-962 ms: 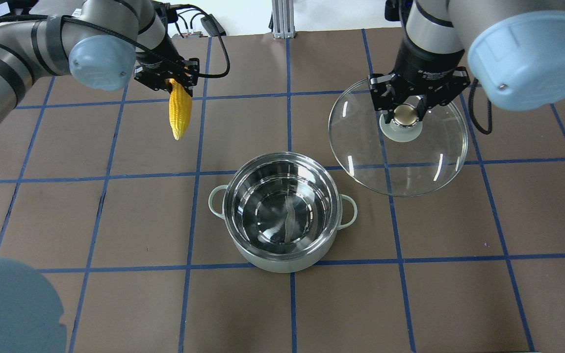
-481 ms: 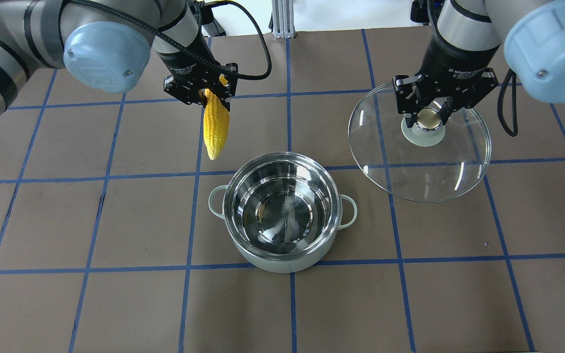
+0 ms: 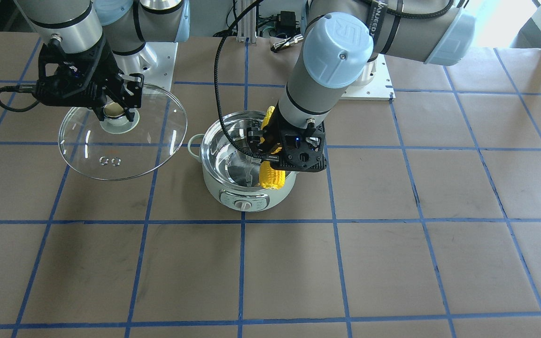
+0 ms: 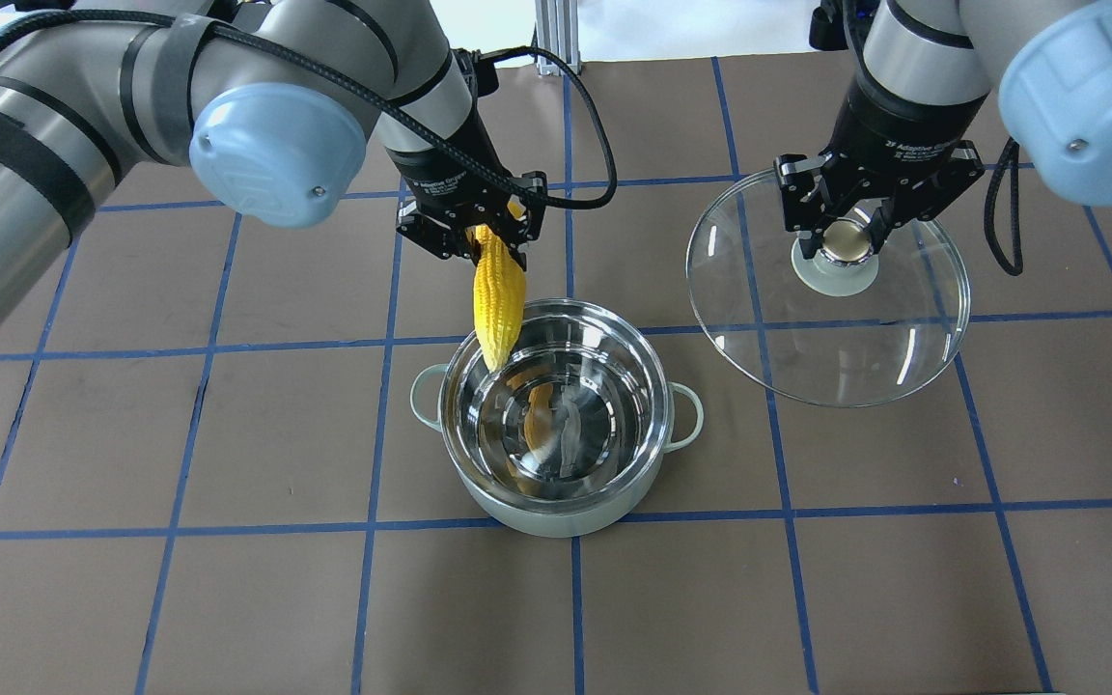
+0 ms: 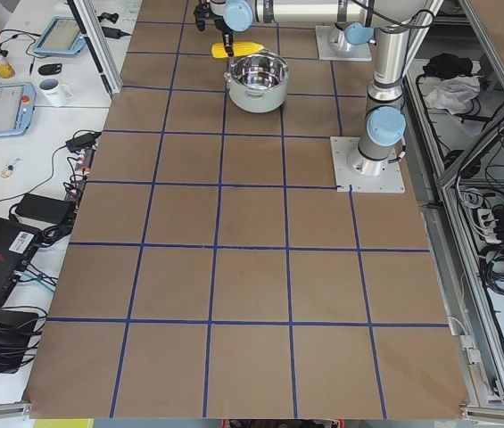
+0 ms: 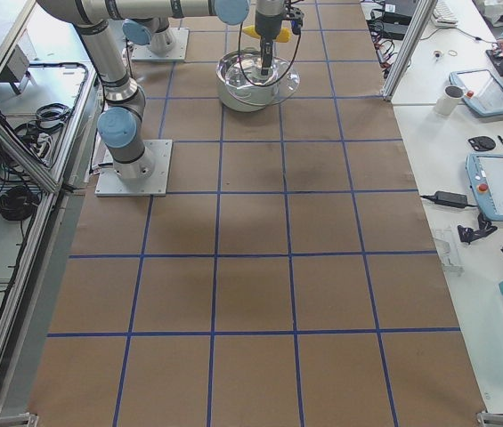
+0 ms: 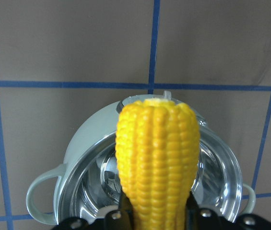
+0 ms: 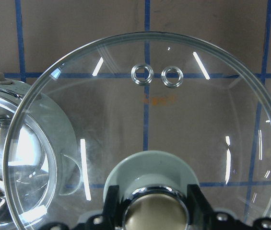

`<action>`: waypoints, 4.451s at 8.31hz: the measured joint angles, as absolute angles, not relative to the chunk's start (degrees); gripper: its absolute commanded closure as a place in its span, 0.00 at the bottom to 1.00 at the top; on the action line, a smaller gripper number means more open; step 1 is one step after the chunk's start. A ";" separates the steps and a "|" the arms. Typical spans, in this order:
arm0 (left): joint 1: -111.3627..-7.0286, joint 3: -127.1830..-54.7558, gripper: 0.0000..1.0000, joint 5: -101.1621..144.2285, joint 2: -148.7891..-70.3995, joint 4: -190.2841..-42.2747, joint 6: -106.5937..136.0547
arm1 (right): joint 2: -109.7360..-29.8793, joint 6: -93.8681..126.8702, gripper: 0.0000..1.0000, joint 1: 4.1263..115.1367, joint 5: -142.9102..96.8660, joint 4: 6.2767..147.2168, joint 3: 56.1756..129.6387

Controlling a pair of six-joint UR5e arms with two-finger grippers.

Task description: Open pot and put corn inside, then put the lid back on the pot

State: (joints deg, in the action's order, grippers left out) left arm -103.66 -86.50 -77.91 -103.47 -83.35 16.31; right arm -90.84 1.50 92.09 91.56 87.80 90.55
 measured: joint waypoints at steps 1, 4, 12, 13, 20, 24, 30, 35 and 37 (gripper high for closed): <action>-104.92 -87.99 1.00 -77.82 -103.34 -83.36 16.65 | -90.87 1.53 0.71 92.14 91.42 87.80 90.58; -107.20 -91.48 1.00 -78.09 -103.34 -82.97 16.82 | -90.88 1.58 0.71 92.19 91.39 87.76 90.66; -107.94 -93.92 0.00 -78.18 -104.78 -82.84 17.28 | -90.88 1.50 0.75 92.20 91.37 87.71 90.84; -107.97 -93.90 0.00 -78.19 -104.69 -82.74 18.91 | -90.88 1.50 0.75 92.20 91.34 87.71 90.86; -101.07 -83.99 0.00 -84.49 -103.61 -83.24 14.03 | -90.85 3.56 0.79 93.09 89.38 87.85 91.00; -94.71 -80.62 0.00 -87.72 -100.67 -83.68 13.31 | -84.72 19.18 0.79 108.14 88.36 94.28 91.16; -93.85 -82.01 0.00 -87.78 -97.80 -85.48 13.12 | -77.26 28.75 0.79 117.79 88.26 100.42 91.37; -92.70 -82.90 0.00 -94.20 -97.43 -85.70 0.55 | -76.64 28.91 0.79 118.12 88.19 100.39 92.54; -91.00 -82.78 0.00 -94.91 -97.21 -85.87 -0.89 | -76.64 28.92 0.79 118.16 88.10 100.80 92.76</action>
